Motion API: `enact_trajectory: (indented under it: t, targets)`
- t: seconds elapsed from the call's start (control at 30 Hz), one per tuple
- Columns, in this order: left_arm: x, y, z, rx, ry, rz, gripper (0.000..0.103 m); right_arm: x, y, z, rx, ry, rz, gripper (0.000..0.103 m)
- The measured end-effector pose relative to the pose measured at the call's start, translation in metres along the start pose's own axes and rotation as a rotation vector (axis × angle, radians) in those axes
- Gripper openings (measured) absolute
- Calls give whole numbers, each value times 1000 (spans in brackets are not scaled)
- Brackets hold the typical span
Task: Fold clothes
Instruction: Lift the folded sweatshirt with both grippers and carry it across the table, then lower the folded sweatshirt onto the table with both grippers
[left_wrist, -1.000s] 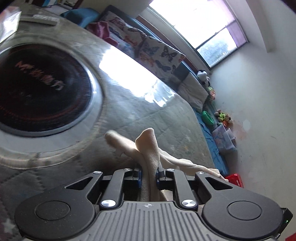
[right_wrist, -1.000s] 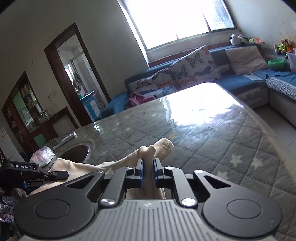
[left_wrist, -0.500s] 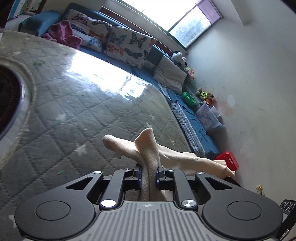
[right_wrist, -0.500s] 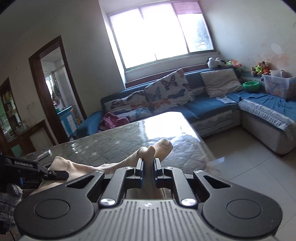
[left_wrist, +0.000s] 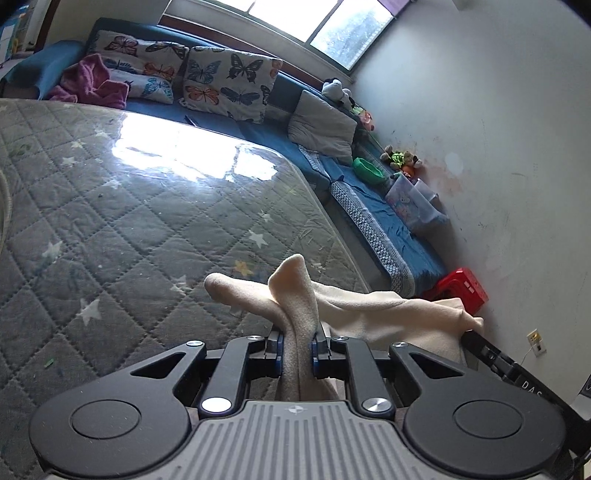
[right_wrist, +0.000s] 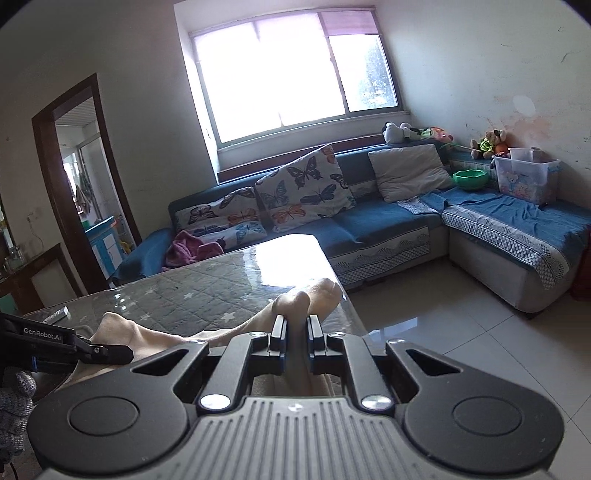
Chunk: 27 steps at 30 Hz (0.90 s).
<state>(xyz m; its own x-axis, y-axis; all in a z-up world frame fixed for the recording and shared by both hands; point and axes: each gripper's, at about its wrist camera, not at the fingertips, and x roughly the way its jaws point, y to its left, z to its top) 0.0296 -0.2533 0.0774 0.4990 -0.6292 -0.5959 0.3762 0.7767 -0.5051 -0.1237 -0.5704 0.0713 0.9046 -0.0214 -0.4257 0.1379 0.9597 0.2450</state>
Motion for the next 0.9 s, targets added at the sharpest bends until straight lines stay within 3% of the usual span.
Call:
enact_trajectory:
  t: [0.13, 0.23, 0.47, 0.77, 0.9]
  targets:
    - [8, -3, -1, 6, 11, 11, 15, 4, -7, 0, 4, 5, -16, 9]
    - [12, -5, -1, 18, 19, 25, 15, 5, -10, 0, 8, 6, -22, 2]
    - [17, 5, -2, 9, 28, 47, 15, 10, -14, -5, 4, 29, -54, 1]
    - [22, 16, -6, 7, 50, 96, 15, 23, -17, -27, -11, 112, -79, 8]
    - [23, 19, -9, 17, 62, 127, 19, 28, -14, -32, -36, 128, -82, 17]
